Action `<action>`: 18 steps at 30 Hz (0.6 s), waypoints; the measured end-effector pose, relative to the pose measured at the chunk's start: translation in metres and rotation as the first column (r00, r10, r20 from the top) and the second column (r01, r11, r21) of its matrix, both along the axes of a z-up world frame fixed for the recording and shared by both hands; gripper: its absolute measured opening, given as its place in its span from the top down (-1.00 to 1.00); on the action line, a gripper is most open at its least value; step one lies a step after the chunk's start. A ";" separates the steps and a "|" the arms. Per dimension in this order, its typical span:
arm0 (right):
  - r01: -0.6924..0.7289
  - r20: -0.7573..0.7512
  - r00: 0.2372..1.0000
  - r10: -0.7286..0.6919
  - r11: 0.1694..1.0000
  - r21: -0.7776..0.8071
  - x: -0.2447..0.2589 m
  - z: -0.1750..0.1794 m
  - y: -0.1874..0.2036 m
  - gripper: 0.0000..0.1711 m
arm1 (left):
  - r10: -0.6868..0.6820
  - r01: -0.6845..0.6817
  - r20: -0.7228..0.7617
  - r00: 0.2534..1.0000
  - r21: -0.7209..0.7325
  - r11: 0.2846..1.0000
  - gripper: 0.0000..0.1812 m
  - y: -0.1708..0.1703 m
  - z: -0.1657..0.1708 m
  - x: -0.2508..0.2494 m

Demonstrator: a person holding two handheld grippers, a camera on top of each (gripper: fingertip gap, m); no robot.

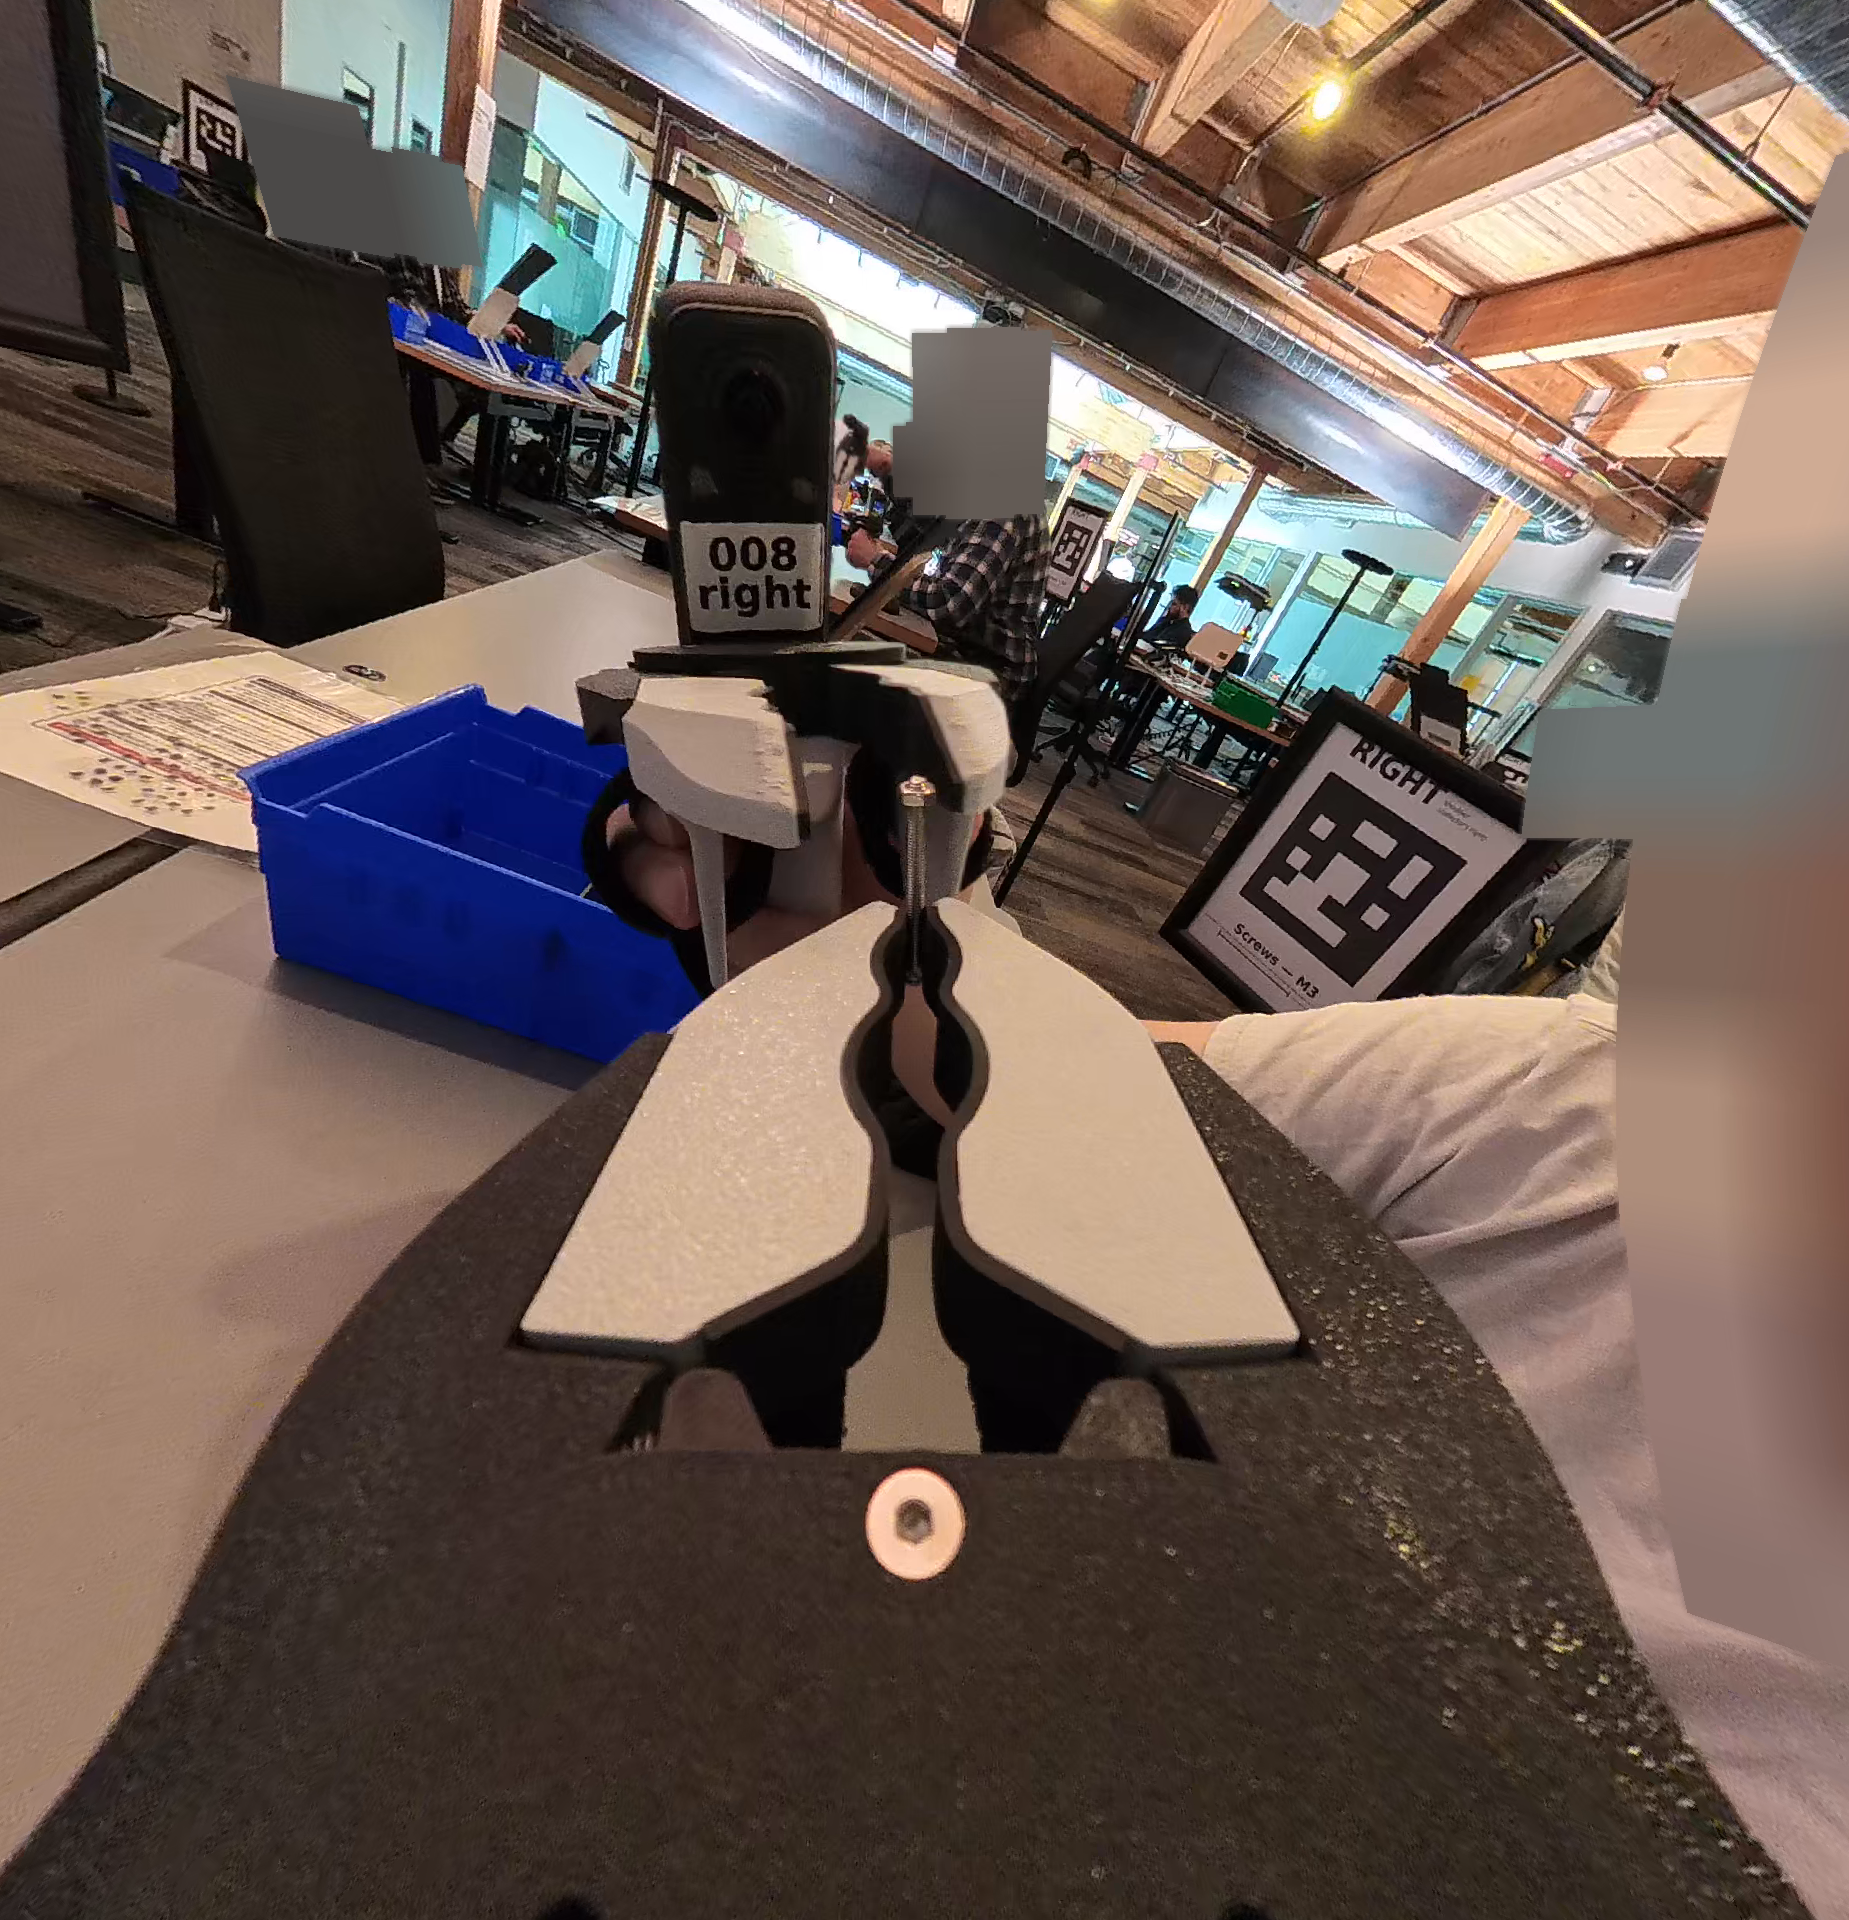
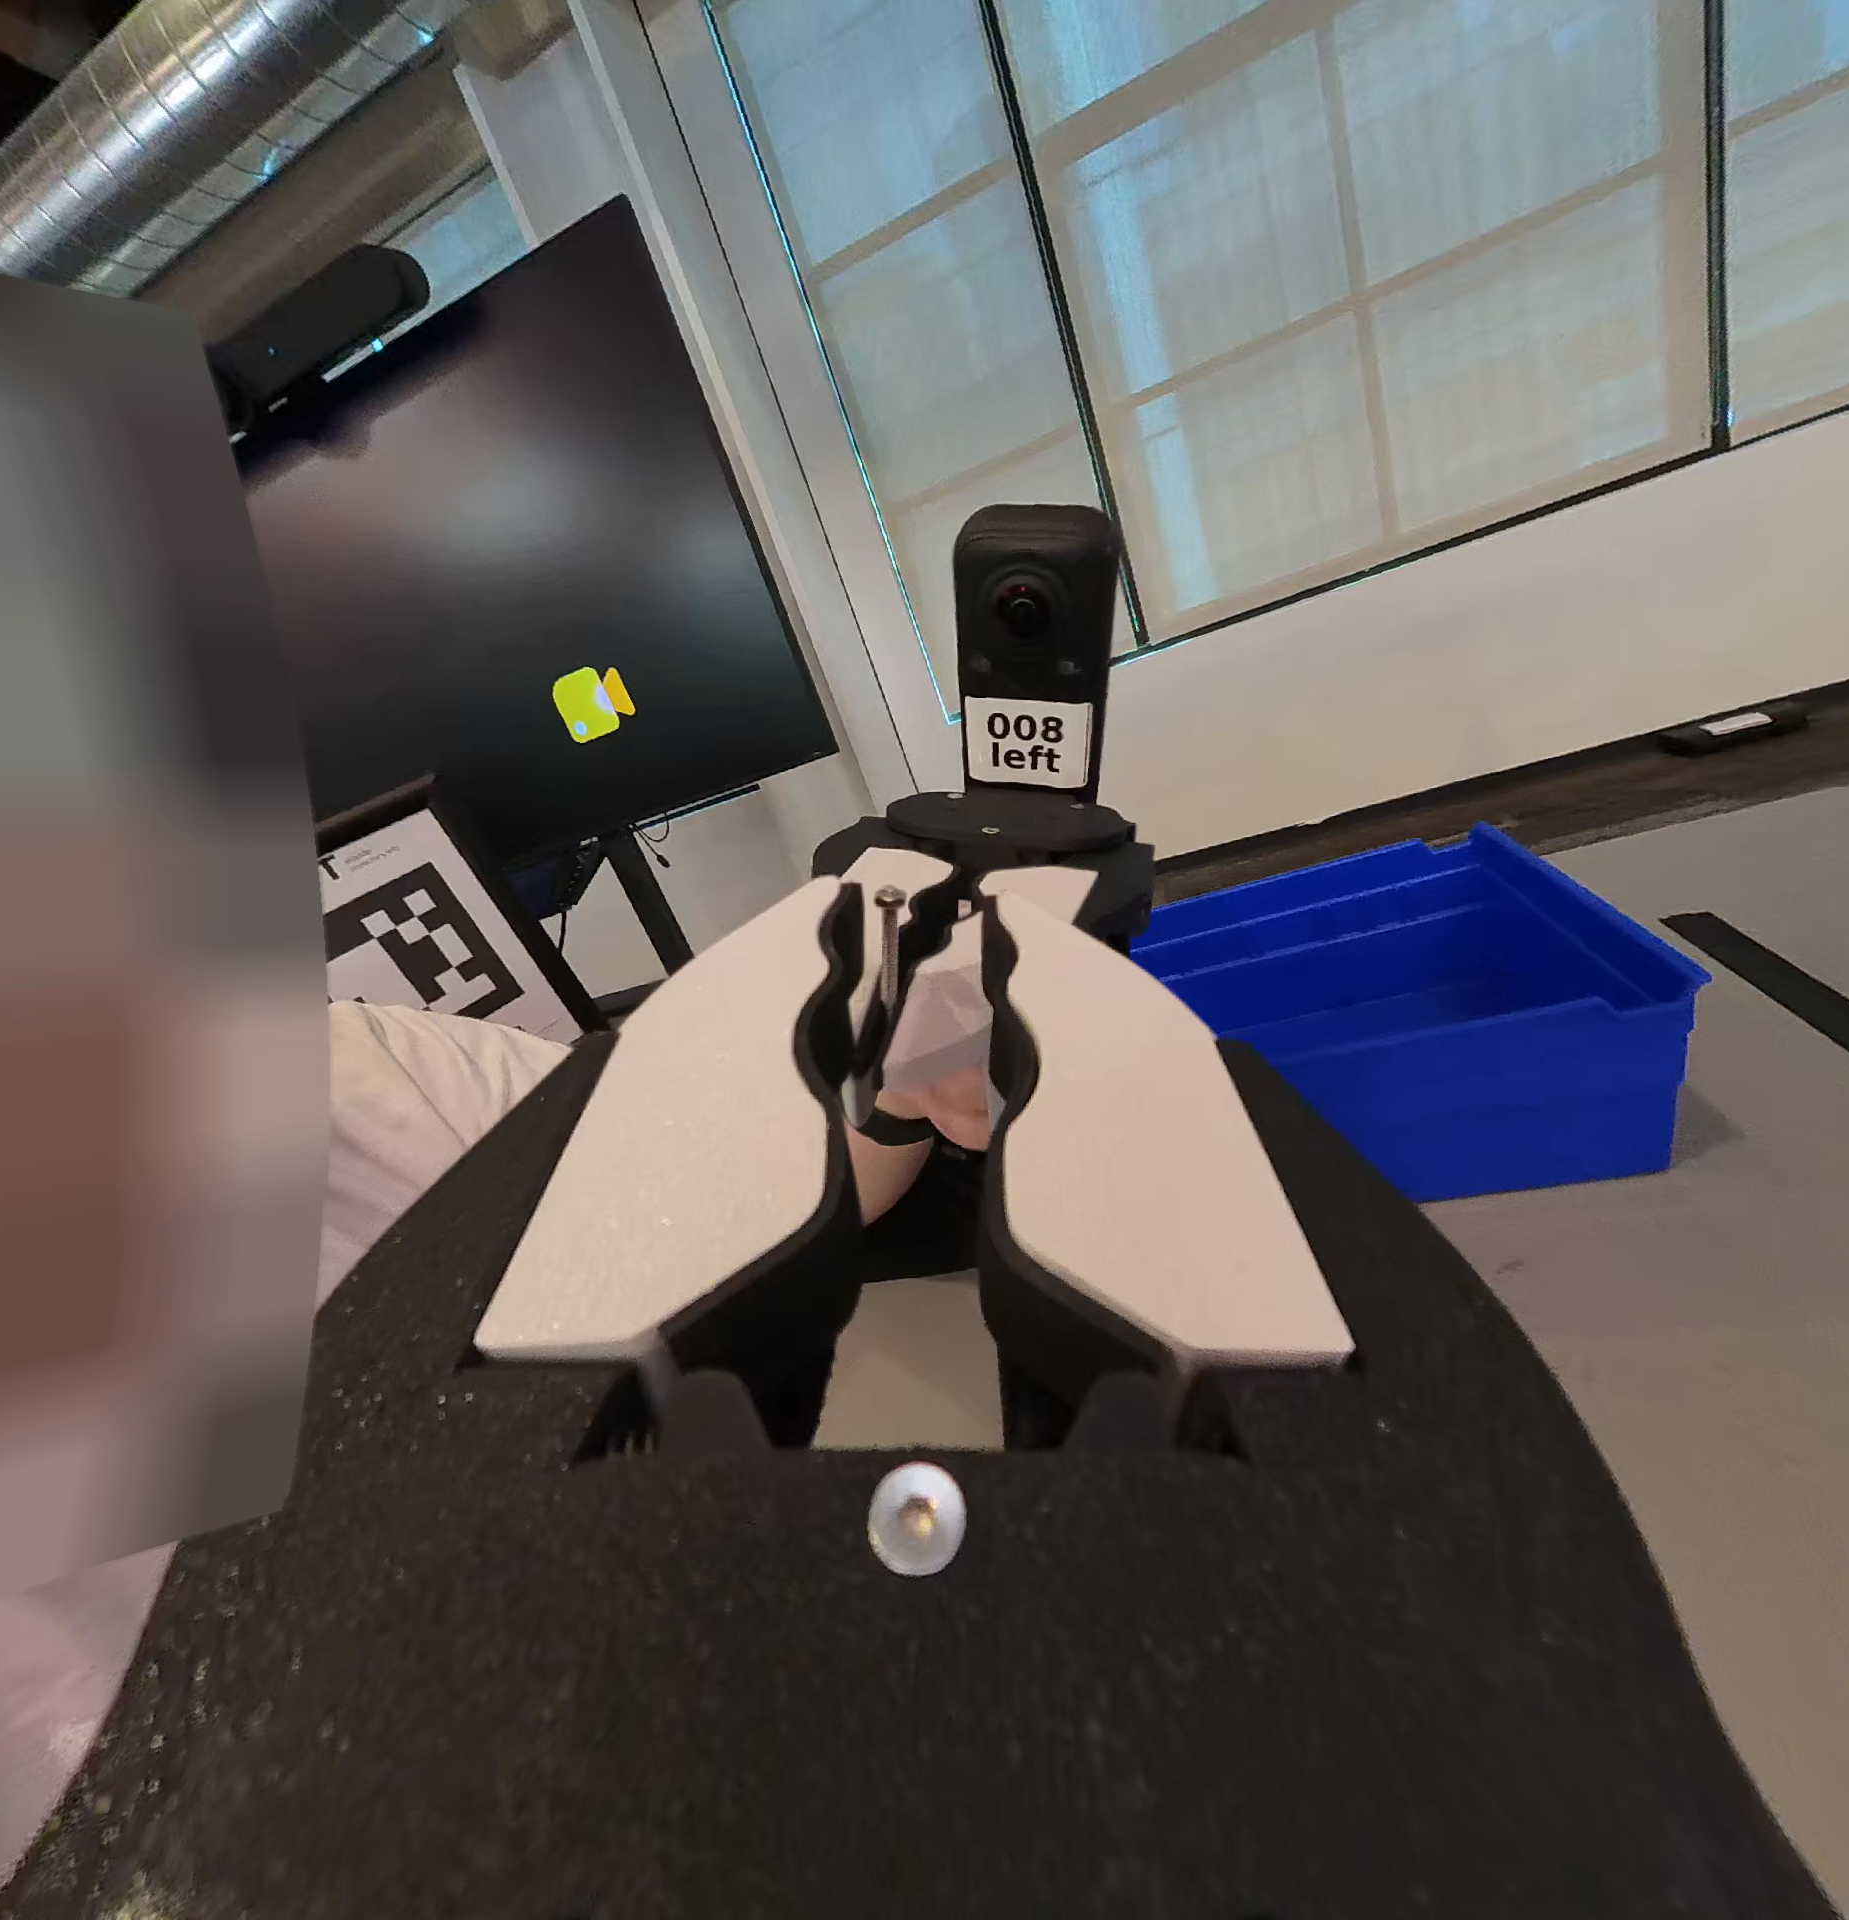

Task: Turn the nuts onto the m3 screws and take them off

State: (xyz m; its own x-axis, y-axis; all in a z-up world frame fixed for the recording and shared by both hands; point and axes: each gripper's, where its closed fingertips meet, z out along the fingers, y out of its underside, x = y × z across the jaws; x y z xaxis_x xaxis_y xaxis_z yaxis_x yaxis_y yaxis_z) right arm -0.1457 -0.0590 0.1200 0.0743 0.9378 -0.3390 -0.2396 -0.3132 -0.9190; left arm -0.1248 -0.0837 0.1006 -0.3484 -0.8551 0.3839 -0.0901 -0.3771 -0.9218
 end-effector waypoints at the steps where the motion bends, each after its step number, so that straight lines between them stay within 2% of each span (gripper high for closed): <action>1: 0.003 -0.003 1.000 -0.003 1.000 -0.006 0.001 -0.001 0.002 0.76 | 0.000 0.000 -0.002 1.000 -0.001 1.000 0.98 0.000 0.000 0.000; 5: 0.041 -0.025 0.999 -0.042 0.998 -0.052 0.016 -0.005 0.016 0.80 | 0.001 -0.001 0.010 1.000 -0.010 1.000 0.98 0.001 0.003 -0.002; 8: -0.017 -0.083 0.996 0.012 0.998 -0.059 0.020 0.005 0.009 0.77 | 0.008 -0.008 0.005 1.000 0.005 1.000 0.98 0.001 0.002 -0.002; 12: -0.027 -0.045 0.999 0.027 1.000 -0.005 0.006 0.005 -0.001 0.76 | -0.001 0.001 -0.002 1.000 0.001 1.000 0.98 0.000 0.000 0.000; 15: -0.031 -0.040 0.999 0.029 0.999 -0.036 0.004 0.000 0.002 0.73 | 0.000 0.000 -0.007 1.000 0.000 1.000 0.98 -0.001 -0.001 0.001; 18: 0.010 -0.044 0.999 -0.013 0.998 -0.066 0.014 -0.005 0.015 0.81 | -0.008 0.008 0.003 1.000 -0.009 1.000 0.98 -0.001 0.001 -0.001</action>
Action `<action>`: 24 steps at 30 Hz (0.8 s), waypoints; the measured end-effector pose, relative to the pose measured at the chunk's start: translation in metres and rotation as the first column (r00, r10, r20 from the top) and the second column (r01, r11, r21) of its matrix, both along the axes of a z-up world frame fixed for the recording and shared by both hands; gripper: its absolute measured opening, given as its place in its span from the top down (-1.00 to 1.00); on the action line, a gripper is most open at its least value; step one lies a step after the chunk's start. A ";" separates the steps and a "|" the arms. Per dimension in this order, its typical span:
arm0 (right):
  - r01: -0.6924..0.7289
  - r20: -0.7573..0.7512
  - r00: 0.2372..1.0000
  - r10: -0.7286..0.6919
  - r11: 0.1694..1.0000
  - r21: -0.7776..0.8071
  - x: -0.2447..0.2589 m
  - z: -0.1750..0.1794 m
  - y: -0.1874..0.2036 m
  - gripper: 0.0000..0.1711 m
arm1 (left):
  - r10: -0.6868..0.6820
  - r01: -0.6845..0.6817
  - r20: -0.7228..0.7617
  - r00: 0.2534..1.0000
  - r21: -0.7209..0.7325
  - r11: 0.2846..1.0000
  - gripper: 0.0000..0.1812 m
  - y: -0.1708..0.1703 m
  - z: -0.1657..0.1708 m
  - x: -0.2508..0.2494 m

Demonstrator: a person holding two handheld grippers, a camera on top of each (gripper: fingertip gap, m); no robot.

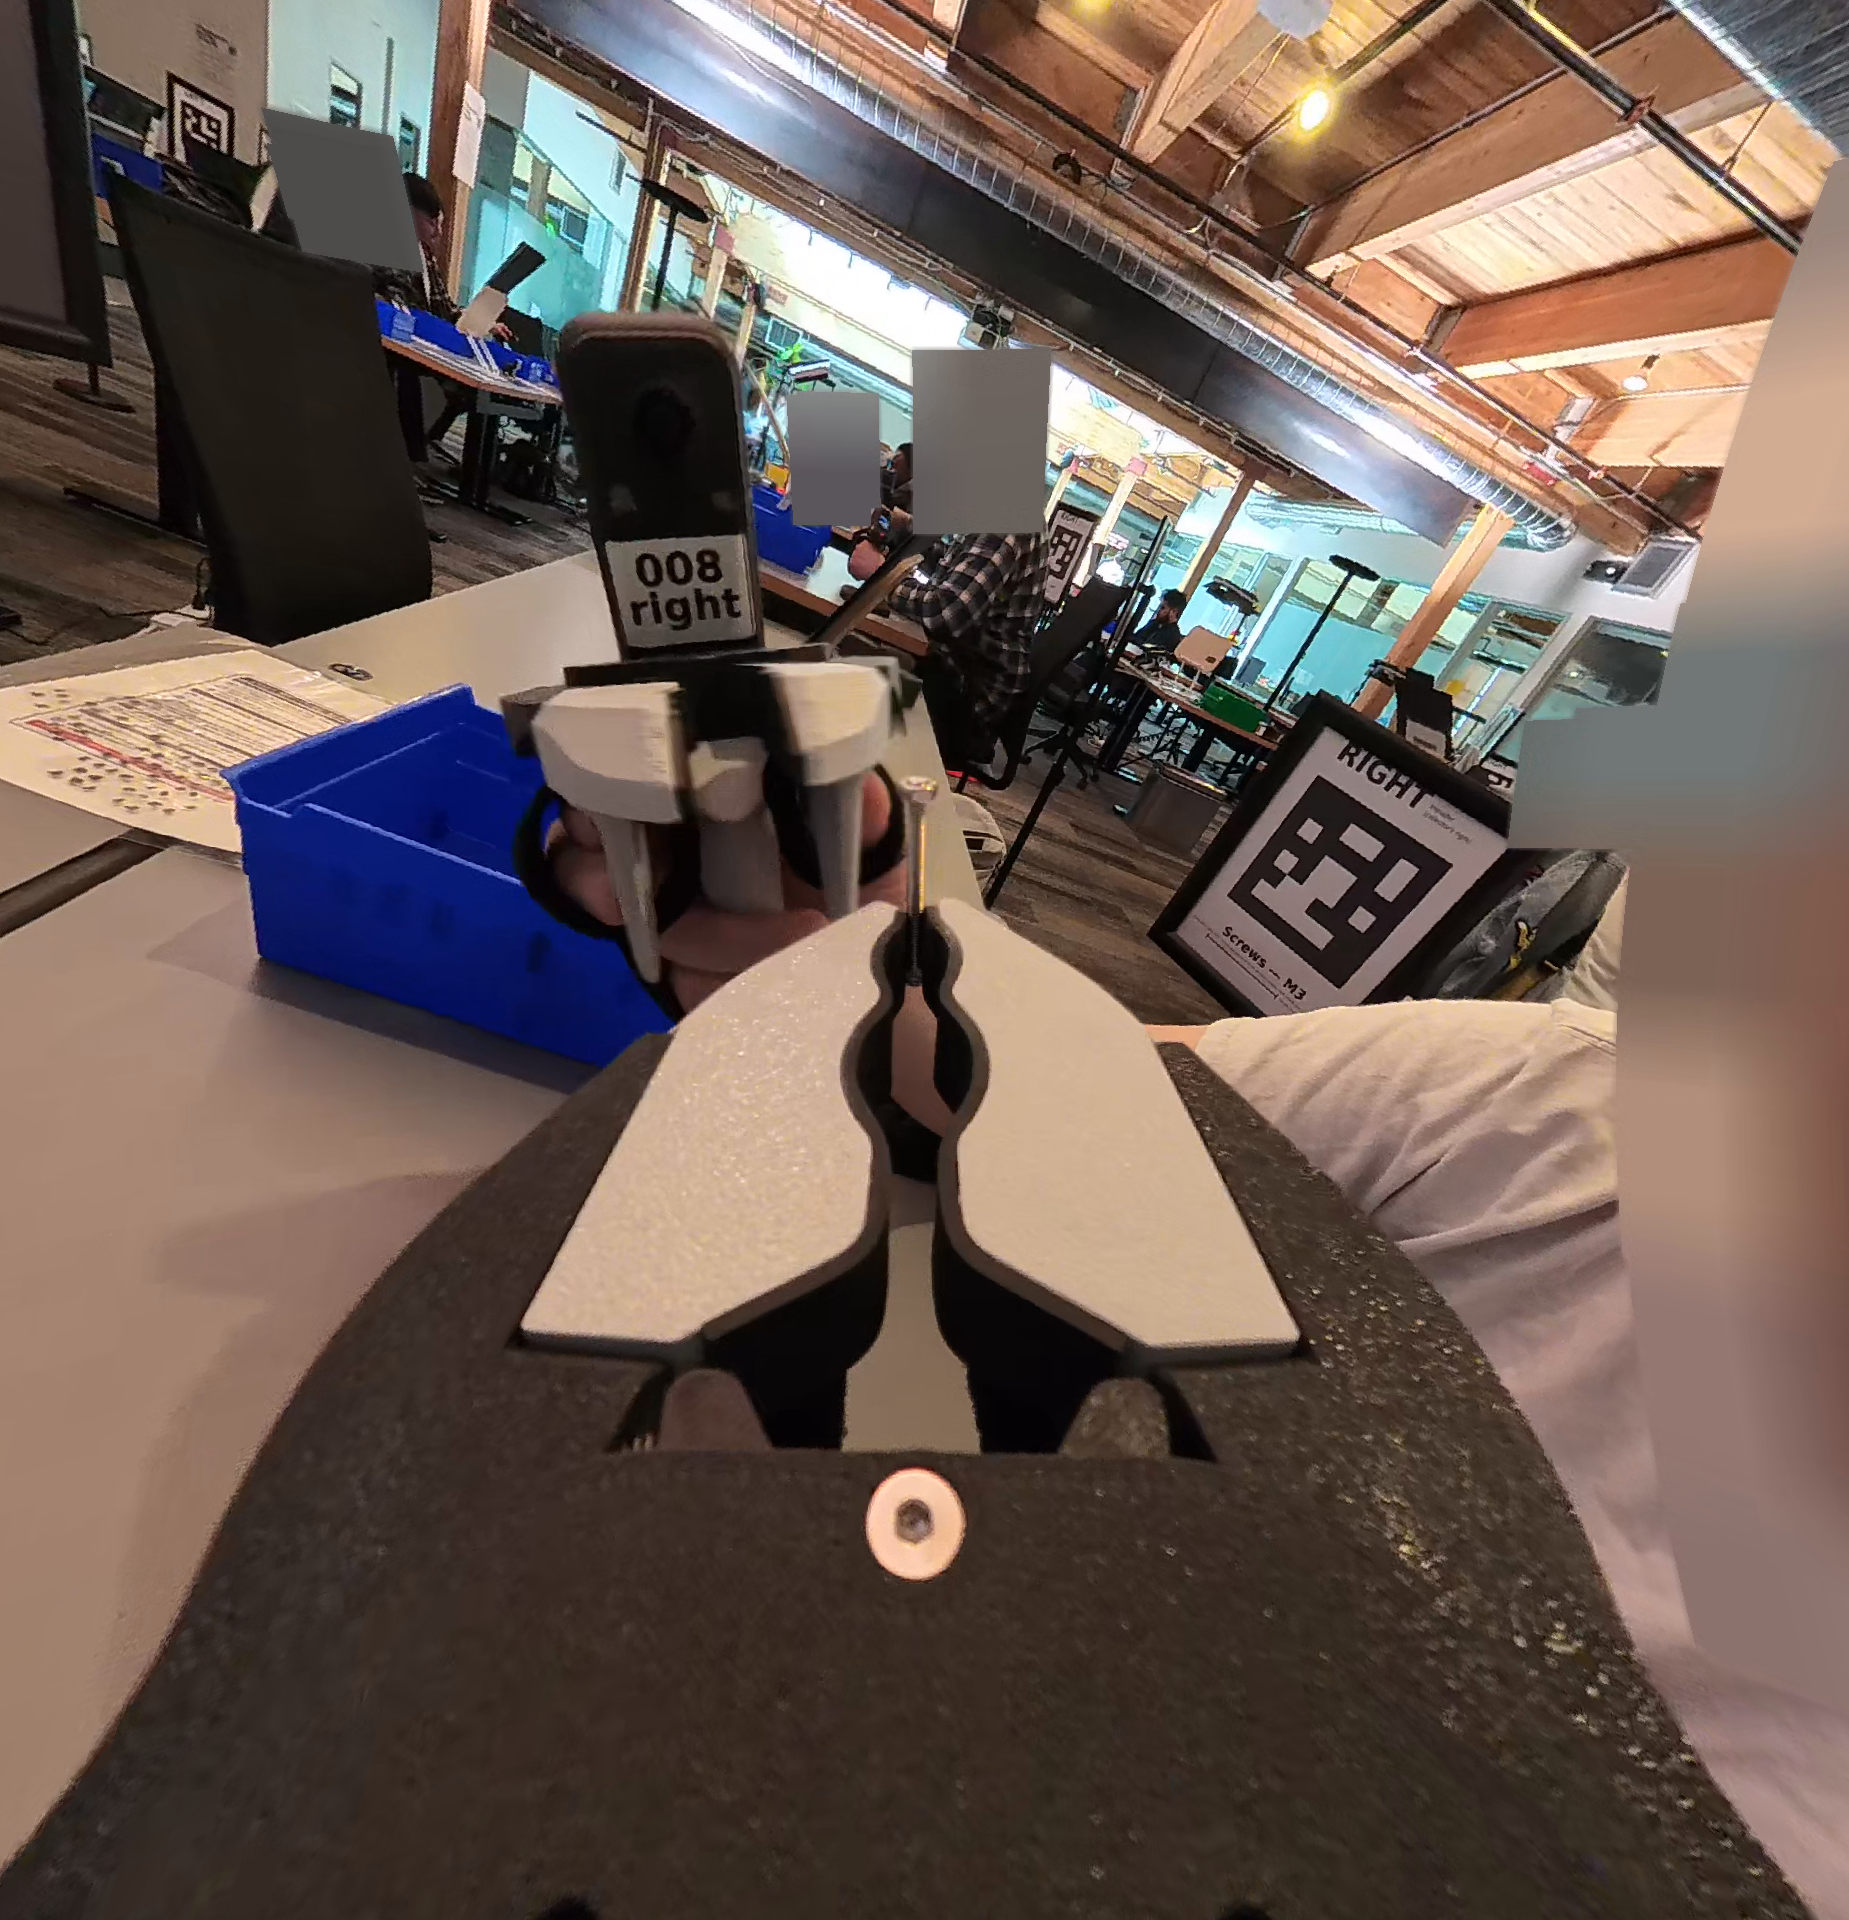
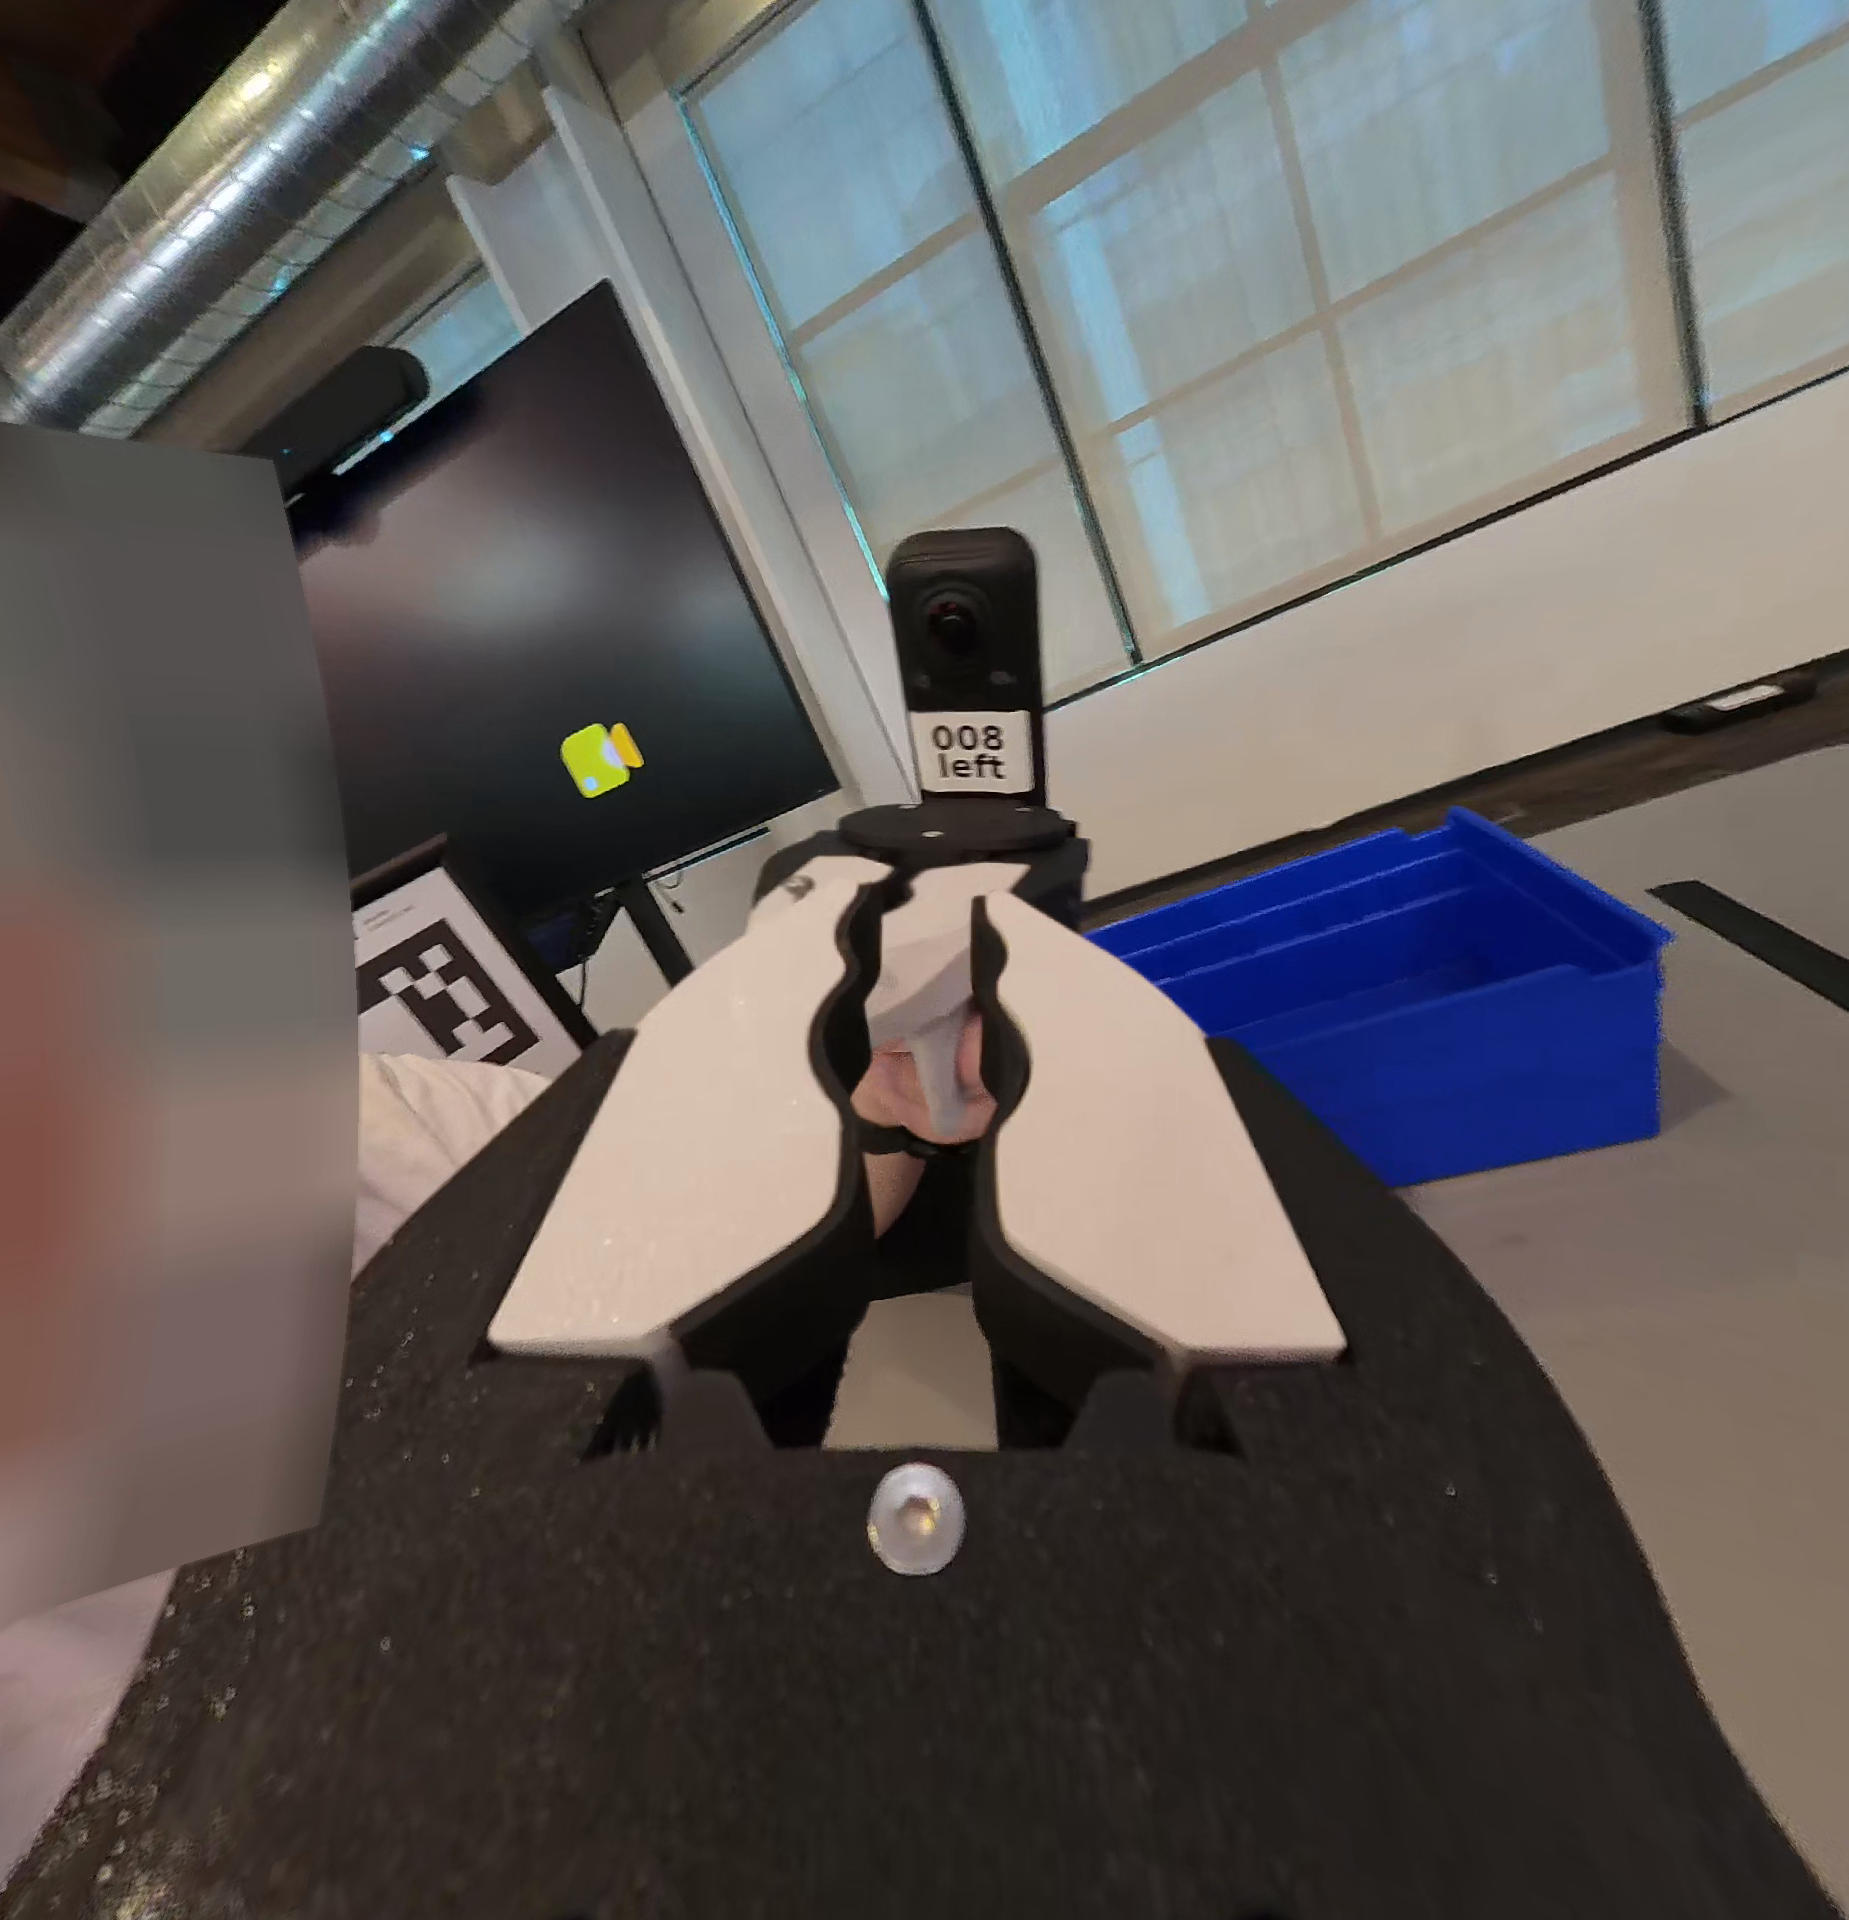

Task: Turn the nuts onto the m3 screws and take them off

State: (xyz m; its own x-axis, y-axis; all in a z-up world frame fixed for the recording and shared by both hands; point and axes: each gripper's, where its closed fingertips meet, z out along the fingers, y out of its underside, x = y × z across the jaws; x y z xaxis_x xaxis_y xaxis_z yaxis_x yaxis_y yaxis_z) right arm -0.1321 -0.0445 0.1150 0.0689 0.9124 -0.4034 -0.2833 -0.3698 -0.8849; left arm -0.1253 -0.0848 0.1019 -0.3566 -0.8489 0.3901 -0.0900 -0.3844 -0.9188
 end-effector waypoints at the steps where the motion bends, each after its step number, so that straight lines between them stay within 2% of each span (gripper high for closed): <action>1: 0.006 -0.008 1.000 -0.006 1.000 -0.001 0.003 0.001 0.001 0.81 | 0.006 -0.006 0.002 1.000 0.005 1.000 0.98 0.000 0.001 0.000; 4: -0.046 -0.039 0.998 0.048 0.998 0.033 0.000 0.013 -0.012 0.78 | 0.009 -0.009 -0.001 1.000 0.015 1.000 0.98 0.000 0.000 0.000; 7: -0.051 0.004 0.999 0.051 0.996 0.078 -0.010 0.012 -0.021 0.75 | 0.006 -0.006 -0.002 1.000 0.007 1.000 0.98 0.001 -0.001 0.001; 11: -0.041 0.013 0.999 0.041 0.998 0.050 -0.010 0.005 -0.013 0.75 | 0.007 -0.007 -0.003 1.000 0.002 1.000 0.98 0.000 -0.001 0.001; 12: -0.032 0.005 0.999 0.032 0.999 0.033 -0.006 0.003 -0.009 0.83 | 0.006 -0.006 0.003 1.000 0.003 1.000 0.98 0.000 0.000 0.000; 14: -0.007 -0.005 1.000 0.007 1.000 0.020 0.000 0.002 -0.002 0.82 | 0.002 -0.002 0.006 1.000 -0.001 1.000 0.98 0.000 0.002 -0.001; 20: -0.059 0.002 0.998 0.059 0.996 0.070 -0.011 0.011 -0.021 0.76 | 0.001 -0.001 0.001 1.000 0.000 1.000 0.98 0.000 0.000 0.000; 24: -0.041 0.011 0.999 0.040 0.998 0.053 -0.012 0.006 -0.015 0.75 | 0.001 -0.001 -0.004 1.000 0.002 1.000 0.98 -0.001 -0.001 0.002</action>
